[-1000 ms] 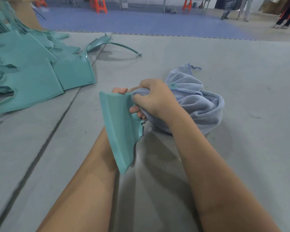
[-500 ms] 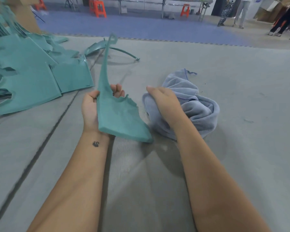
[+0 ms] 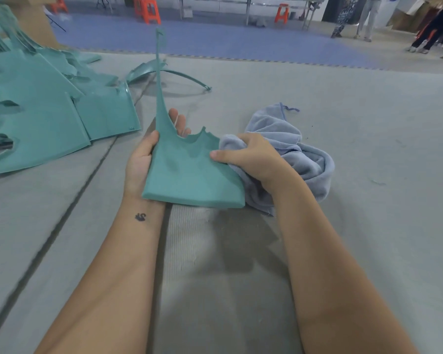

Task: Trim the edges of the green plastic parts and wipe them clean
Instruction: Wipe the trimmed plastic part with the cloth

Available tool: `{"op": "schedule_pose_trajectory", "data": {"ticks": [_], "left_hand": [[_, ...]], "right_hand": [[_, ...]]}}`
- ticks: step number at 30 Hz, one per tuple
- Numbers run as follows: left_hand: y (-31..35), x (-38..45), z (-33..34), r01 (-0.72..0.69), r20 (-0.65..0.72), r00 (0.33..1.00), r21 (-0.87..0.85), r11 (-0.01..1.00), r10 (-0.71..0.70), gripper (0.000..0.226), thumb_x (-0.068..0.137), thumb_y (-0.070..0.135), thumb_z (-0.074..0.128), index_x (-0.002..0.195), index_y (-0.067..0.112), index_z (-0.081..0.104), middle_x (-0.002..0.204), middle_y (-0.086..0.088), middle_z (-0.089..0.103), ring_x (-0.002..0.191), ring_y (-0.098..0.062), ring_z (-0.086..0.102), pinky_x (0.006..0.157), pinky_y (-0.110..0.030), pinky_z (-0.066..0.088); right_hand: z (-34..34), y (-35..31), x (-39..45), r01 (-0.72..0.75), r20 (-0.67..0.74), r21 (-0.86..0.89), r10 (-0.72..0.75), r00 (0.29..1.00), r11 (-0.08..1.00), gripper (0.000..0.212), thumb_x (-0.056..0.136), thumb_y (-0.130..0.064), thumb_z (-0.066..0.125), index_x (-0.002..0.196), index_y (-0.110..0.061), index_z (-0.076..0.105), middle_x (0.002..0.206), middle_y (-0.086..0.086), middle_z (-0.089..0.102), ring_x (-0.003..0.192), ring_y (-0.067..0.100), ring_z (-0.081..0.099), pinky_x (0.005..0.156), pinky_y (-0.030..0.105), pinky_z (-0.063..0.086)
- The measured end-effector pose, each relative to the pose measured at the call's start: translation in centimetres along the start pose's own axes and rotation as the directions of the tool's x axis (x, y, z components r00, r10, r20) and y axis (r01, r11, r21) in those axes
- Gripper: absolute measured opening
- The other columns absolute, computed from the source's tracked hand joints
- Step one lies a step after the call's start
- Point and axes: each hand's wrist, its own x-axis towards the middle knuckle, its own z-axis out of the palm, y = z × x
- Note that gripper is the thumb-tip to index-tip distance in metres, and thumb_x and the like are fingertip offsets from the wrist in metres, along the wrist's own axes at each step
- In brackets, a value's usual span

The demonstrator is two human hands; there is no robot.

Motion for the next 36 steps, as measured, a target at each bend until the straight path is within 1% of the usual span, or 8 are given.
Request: {"op": "schedule_pose_trajectory", "data": {"ticks": [5, 9, 13, 16, 19, 24, 30, 36], "left_hand": [[-0.9, 0.6, 0.0, -0.100, -0.181, 0.955, 0.548, 0.830, 0.235, 0.035, 0.099, 0.001, 0.046, 0.129, 0.016, 0.054, 0.126, -0.004, 0.063, 0.100, -0.010, 0.063, 0.086, -0.022, 0.053], [-1.7, -0.2, 0.4, -0.233, 0.085, 0.950, 0.833, 0.501, 0.300, 0.038, 0.096, 0.011, 0.057, 0.132, 0.023, 0.053, 0.137, 0.007, 0.055, 0.119, 0.005, 0.052, 0.086, -0.004, 0.042], [-3.3, -1.1, 1.2, -0.233, 0.309, 0.951, 0.748, 0.621, -0.015, 0.054, 0.090, 0.026, 0.058, 0.140, 0.029, 0.037, 0.131, 0.019, 0.054, 0.120, 0.007, 0.052, 0.096, -0.019, 0.048], [-3.3, -1.1, 1.4, -0.121, 0.278, 0.957, 0.638, 0.760, -0.081, 0.063, 0.088, 0.039, 0.051, 0.148, 0.035, 0.030, 0.143, 0.007, 0.051, 0.132, -0.015, 0.047, 0.113, -0.046, 0.032], [-2.5, -1.2, 1.4, -0.051, 0.198, 0.979, 0.461, 0.886, -0.047, 0.046, 0.089, 0.049, 0.043, 0.127, 0.026, 0.058, 0.117, 0.001, 0.068, 0.108, -0.021, 0.060, 0.099, -0.041, 0.036], [-1.4, -1.4, 1.2, 0.121, 0.163, 0.971, 0.286, 0.950, -0.173, 0.044, 0.077, 0.037, 0.049, 0.104, 0.014, 0.074, 0.102, -0.007, 0.072, 0.091, -0.022, 0.069, 0.074, -0.036, 0.057], [-1.7, -1.5, 1.4, 0.223, 0.178, 0.944, 0.279, 0.934, -0.278, 0.046, 0.065, 0.027, 0.047, 0.097, 0.012, 0.077, 0.111, -0.014, 0.067, 0.100, -0.033, 0.061, 0.092, -0.050, 0.048], [-2.6, -1.1, 1.6, 0.163, 0.068, 0.980, 0.279, 0.946, -0.189, 0.035, 0.075, 0.038, 0.052, 0.089, 0.017, 0.075, 0.089, -0.004, 0.071, 0.079, -0.019, 0.068, 0.068, -0.032, 0.055]], "right_hand": [[-0.8, -0.9, 0.1, 0.175, -0.406, 0.319, -0.032, 0.913, 0.931, 0.028, 0.082, -0.004, 0.071, 0.063, -0.013, 0.053, 0.060, -0.001, 0.052, 0.057, 0.013, 0.050, 0.057, 0.023, 0.042], [-1.1, -1.5, 0.0, 0.345, -0.547, 0.269, -0.153, 0.823, 0.899, 0.047, 0.081, 0.003, 0.063, 0.060, -0.018, 0.026, 0.059, -0.006, 0.026, 0.059, 0.010, 0.026, 0.056, 0.024, 0.028], [1.3, -1.9, -0.4, 0.292, -0.450, 0.355, -0.111, 0.886, 0.888, 0.018, 0.089, -0.015, 0.068, 0.078, -0.014, 0.053, 0.077, 0.011, 0.053, 0.074, 0.021, 0.052, 0.073, 0.044, 0.050], [4.5, -2.3, -0.9, 0.266, -0.228, 0.494, -0.172, 0.958, 0.827, 0.004, 0.098, -0.014, 0.047, 0.100, -0.014, 0.044, 0.084, 0.007, 0.054, 0.077, 0.016, 0.055, 0.070, 0.028, 0.050], [5.9, -1.7, -0.6, 0.310, -0.172, -0.052, -0.314, 0.934, 0.949, 0.007, 0.098, -0.011, 0.040, 0.102, -0.017, 0.038, 0.094, 0.011, 0.053, 0.086, 0.024, 0.054, 0.079, 0.037, 0.047], [5.5, -0.6, 0.4, 0.285, -0.299, -0.643, -0.576, 0.761, 0.711, 0.020, 0.099, -0.020, 0.048, 0.100, 0.000, 0.054, 0.099, 0.018, 0.059, 0.092, 0.038, 0.053, 0.080, 0.049, 0.039], [2.2, 0.4, 1.8, -0.003, -0.531, -0.586, -0.381, 0.757, 0.811, 0.022, 0.101, -0.020, 0.040, 0.107, 0.000, 0.047, 0.110, 0.019, 0.056, 0.096, 0.037, 0.053, 0.082, 0.048, 0.040], [5.7, -0.6, 0.6, 0.300, -0.289, -0.706, -0.648, 0.705, 0.641, 0.014, 0.094, -0.005, 0.046, 0.103, 0.003, 0.054, 0.100, 0.020, 0.055, 0.083, 0.037, 0.052, 0.070, 0.044, 0.033]]}}
